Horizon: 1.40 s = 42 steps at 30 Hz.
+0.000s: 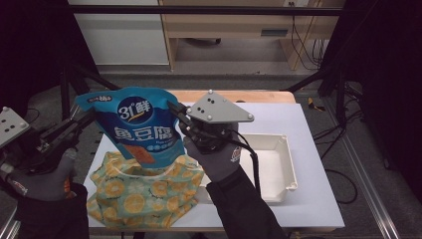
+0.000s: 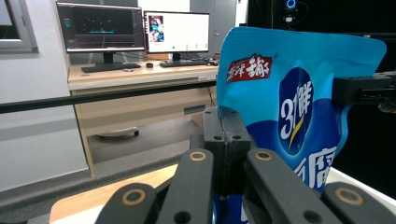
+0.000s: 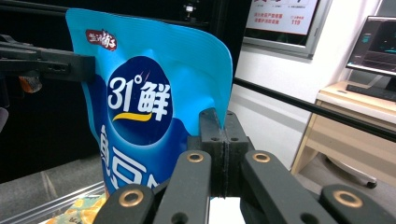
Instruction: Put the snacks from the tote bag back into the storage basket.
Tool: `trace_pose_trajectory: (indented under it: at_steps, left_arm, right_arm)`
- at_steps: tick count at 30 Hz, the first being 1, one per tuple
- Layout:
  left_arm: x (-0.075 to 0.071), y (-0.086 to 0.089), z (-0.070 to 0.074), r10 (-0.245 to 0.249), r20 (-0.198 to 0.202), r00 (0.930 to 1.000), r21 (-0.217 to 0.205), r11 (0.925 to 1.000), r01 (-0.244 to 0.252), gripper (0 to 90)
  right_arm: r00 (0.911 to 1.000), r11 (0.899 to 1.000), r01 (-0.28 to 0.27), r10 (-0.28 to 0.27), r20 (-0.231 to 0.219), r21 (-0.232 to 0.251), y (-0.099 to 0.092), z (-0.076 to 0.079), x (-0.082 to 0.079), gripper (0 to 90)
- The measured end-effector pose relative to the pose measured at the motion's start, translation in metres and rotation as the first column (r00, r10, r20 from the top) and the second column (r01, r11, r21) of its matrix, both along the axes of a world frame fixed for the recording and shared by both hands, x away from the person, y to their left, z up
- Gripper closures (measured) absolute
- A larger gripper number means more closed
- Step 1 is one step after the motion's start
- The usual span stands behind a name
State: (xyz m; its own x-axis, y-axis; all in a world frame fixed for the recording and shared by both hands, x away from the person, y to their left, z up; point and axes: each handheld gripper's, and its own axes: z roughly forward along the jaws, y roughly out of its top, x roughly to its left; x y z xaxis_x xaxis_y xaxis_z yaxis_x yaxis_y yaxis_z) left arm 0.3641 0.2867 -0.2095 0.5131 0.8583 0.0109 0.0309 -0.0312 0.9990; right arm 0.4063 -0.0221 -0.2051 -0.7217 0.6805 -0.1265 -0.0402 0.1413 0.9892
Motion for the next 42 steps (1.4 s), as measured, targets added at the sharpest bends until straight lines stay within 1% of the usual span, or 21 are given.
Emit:
trace_pose_trajectory:
  at_steps: [4, 16, 17, 26, 27, 28, 29, 30, 31, 32, 35, 39, 42]
  left_arm:
    - [0.002, -0.004, 0.004, -0.003, 0.005, 1.0, -0.002, 1.0, 0.003, 90.0]
    - [0.003, -0.017, 0.01, -0.024, 0.011, 0.9997, 0.005, 0.9997, 0.024, 90.0]
    - [0.002, -0.018, 0.011, -0.019, 0.013, 0.9997, 0.007, 0.9998, 0.019, 90.0]
    - [0.006, -0.034, 0.009, -0.051, 0.012, 0.9986, 0.003, 0.9987, 0.051, 90.0]
    - [0.007, -0.036, 0.009, -0.052, 0.012, 0.9986, 0.002, 0.9986, 0.052, 90.0]
    - [0.008, -0.038, 0.01, -0.057, 0.024, 0.9981, 0.005, 0.9984, 0.056, 90.0]
    - [0.008, -0.04, 0.01, -0.058, 0.011, 0.9983, 0.002, 0.9983, 0.058, 90.0]
    - [0.01, -0.042, 0.01, -0.059, 0.024, 0.998, 0.011, 0.9982, 0.058, 90.0]
    - [0.01, -0.045, 0.011, -0.061, 0.025, 0.9978, 0.016, 0.998, 0.061, 90.0]
    - [0.009, -0.048, 0.011, -0.066, 0.011, 0.9978, 0.015, 0.9977, 0.066, 90.0]
    - [0.009, -0.059, 0.013, -0.073, 0.02, 0.9971, 0.021, 0.9971, 0.073, 90.0]
    - [0.01, -0.074, 0.015, -0.085, 0.019, 0.9962, 0.028, 0.9961, 0.084, 90.0]
    - [0.011, -0.084, 0.015, -0.097, 0.018, 0.9952, 0.048, 0.9943, 0.096, 90.0]
  right_arm:
    - [1.0, 1.0, 0.007, -0.007, 0.005, 0.007, -0.005, 0.003, 0.0, 90.0]
    - [0.9995, 1.0, 0.026, -0.026, 0.017, 0.007, -0.018, 0.009, -0.004, 90.0]
    - [0.9995, 1.0, 0.028, -0.028, 0.018, 0.007, -0.019, 0.009, -0.005, 90.0]
    - [0.9986, 0.999, 0.049, -0.049, 0.018, 0.02, -0.035, 0.007, -0.007, 90.0]
    - [0.9985, 0.998, 0.052, -0.053, 0.017, 0.021, -0.037, 0.007, -0.007, 90.0]
    - [0.9983, 0.998, 0.056, -0.056, 0.018, 0.021, -0.039, 0.008, -0.008, 90.0]
    - [0.9979, 0.998, 0.061, -0.061, 0.021, 0.02, -0.041, 0.008, -0.008, 90.0]
    - [0.9977, 0.998, 0.064, -0.064, 0.021, 0.02, -0.043, 0.008, -0.009, 90.0]
    - [0.9976, 0.998, 0.066, -0.066, 0.022, 0.018, -0.045, 0.008, -0.009, 90.0]
    - [0.9972, 0.997, 0.071, -0.071, 0.023, 0.018, -0.049, 0.008, -0.01, 90.0]
    - [0.9963, 0.996, 0.083, -0.083, 0.02, 0.027, -0.057, 0.006, -0.011, 90.0]
    - [0.9948, 0.994, 0.1, -0.101, 0.012, 0.045, -0.072, 0.004, -0.013, 90.0]
    - [0.9935, 0.992, 0.113, -0.114, 0.011, 0.05, -0.083, 0.003, -0.015, 90.0]
